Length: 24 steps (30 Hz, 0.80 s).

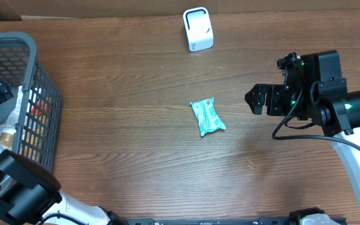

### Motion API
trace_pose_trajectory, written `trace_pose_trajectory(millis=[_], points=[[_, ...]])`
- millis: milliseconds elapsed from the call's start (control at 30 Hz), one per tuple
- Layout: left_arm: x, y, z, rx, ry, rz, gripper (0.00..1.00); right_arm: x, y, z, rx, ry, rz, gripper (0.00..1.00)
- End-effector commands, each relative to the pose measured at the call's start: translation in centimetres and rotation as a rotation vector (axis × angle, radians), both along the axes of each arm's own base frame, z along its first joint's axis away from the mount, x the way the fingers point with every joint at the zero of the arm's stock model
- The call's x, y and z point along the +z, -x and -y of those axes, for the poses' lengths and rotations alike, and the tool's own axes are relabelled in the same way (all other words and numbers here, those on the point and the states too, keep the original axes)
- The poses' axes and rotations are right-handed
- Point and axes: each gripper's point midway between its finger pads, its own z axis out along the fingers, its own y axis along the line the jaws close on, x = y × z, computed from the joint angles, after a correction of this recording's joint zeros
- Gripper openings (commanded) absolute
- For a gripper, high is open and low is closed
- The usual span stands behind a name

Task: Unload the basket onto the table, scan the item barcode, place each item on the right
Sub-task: 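Return the left gripper into the basket and grasp the white Pantene tube, then place the white Pantene tube beside the green packet and release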

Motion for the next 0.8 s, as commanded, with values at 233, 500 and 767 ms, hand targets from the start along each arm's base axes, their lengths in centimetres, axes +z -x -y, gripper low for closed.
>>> trace_pose_trajectory(millis=[233, 500, 767], points=[[-9.6, 0.1, -0.2, -0.083, 0.082, -0.194, 0.87, 0.8, -0.3, -0.1, 0.003, 0.002, 0.026, 1.0], [-15.6, 0.7, 0.6, -0.099, 0.18, -0.283, 0.79, 0.8, -0.3, -0.1, 0.001, 0.001, 0.024, 1.0], [-20.2, 1.8, 2.6, -0.116, 0.289, -0.375, 0.17, 0.8, -0.3, -0.1, 0.001, 0.0, 0.025, 1.0]])
